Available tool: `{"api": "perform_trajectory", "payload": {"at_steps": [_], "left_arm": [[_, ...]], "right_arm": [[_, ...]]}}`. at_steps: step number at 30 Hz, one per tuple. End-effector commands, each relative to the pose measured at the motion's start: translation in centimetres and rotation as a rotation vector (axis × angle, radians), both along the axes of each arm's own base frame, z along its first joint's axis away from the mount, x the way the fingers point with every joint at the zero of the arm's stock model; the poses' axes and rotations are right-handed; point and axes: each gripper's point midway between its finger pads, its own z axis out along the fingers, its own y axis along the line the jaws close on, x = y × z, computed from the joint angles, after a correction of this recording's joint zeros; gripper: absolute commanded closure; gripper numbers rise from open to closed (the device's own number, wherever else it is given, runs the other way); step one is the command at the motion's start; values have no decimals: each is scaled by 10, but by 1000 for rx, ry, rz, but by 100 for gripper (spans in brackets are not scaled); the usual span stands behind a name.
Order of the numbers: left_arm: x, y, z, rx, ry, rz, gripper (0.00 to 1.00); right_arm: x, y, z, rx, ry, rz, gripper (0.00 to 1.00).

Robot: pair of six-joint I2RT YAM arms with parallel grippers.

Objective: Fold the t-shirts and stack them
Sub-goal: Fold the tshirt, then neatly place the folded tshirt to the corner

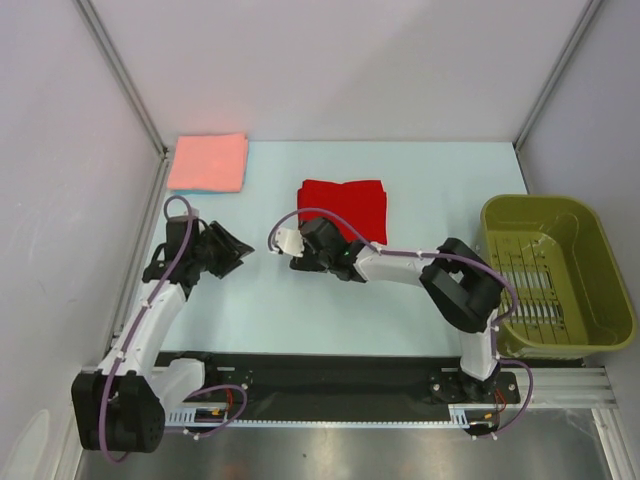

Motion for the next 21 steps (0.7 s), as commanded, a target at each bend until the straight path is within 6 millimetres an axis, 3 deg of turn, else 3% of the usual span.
{"api": "perform_trajectory", "payload": {"at_steps": [1,3,10,14,16,18,21], "left_arm": [[1,7,21,2,-26,61,46],[-1,8,22,-6,-28,71,45],[-5,9,14,-34,8,84,43],[3,12,10,-79,35,94,41],[10,12,8,-85,49,86,33],[16,10,5,-97,63,75,22],[34,12,1,-124,75,83,12]], "right_arm": [[19,18,9,10,-111,19,28],[18,27,2,15,-112,30,33],[25,39,-22,-53,-157,51,34],[37,40,-30,-83,-188,40,38],[44,41,-28,-66,-183,36,51],[47,42,-25,-46,-163,35,77],[50,45,-15,-21,-155,47,82]]}}
